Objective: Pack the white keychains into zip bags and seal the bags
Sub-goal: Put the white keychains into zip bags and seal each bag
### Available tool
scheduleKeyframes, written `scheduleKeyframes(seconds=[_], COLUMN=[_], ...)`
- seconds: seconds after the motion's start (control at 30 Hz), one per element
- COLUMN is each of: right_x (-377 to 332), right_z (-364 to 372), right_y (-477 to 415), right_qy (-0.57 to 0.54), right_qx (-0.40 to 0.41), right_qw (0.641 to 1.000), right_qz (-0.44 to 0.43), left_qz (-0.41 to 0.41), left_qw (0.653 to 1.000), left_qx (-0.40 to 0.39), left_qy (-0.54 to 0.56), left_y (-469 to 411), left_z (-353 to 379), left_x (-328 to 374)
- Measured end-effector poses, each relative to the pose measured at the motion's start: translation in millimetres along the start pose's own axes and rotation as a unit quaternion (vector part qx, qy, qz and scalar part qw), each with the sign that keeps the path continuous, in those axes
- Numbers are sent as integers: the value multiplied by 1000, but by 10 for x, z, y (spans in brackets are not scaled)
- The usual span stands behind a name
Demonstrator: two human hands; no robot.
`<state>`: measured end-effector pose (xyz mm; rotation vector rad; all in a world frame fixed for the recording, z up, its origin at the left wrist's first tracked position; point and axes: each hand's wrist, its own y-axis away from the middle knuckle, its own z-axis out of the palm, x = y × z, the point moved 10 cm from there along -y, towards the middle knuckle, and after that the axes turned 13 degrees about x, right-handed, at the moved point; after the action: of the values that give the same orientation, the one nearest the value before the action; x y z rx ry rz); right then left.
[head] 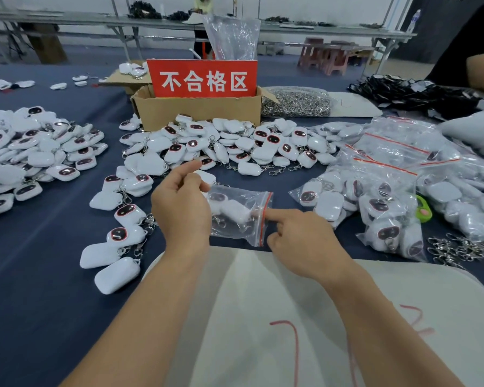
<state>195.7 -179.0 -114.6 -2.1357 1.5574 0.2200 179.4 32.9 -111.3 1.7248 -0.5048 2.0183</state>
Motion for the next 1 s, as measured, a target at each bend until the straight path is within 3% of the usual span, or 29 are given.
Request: scheduleKeyframes(seconds=[0.1, 0.17, 0.3, 0.37, 0.43, 0.5, 0.53, 0.63, 0.73, 1.0], right_x=[-87, -18, 386, 313, 155, 37, 10, -10, -51, -145], right_z=[84, 52, -290, -400, -450, -441, -405, -78, 275, 257], right_y=[-3, -21, -31, -32, -104, -318, -482, -998, -1236, -1044], right_qy=[24, -18, -110, -125, -147, -118, -85, 21, 62, 175], right_qx=[-30, -21, 188, 258, 284, 274, 253, 91, -23, 83], right_qw=[998, 1000, 965, 948, 941, 951, 961, 994, 998, 979], right_qz=[-40, -11, 146, 141, 113, 80, 67, 48, 8, -54], left_qz=[5, -1, 92, 150, 194, 248, 261, 274, 311, 344], left_qw=[1000, 1000, 989, 961, 911, 856, 844, 854, 847, 804], left_qx=[-6, -7, -52, -129, -211, -250, -254, -234, -194, -218], left_qy=[-15, -13, -100, -191, -295, -379, -393, -376, -385, -434], left_y=[17, 8, 63, 186, 328, 421, 427, 370, 342, 341], left_z=[23, 27, 124, 292, 459, 540, 552, 517, 470, 548], left_x=[-6, -16, 73, 55, -52, -109, -112, -52, 35, -8])
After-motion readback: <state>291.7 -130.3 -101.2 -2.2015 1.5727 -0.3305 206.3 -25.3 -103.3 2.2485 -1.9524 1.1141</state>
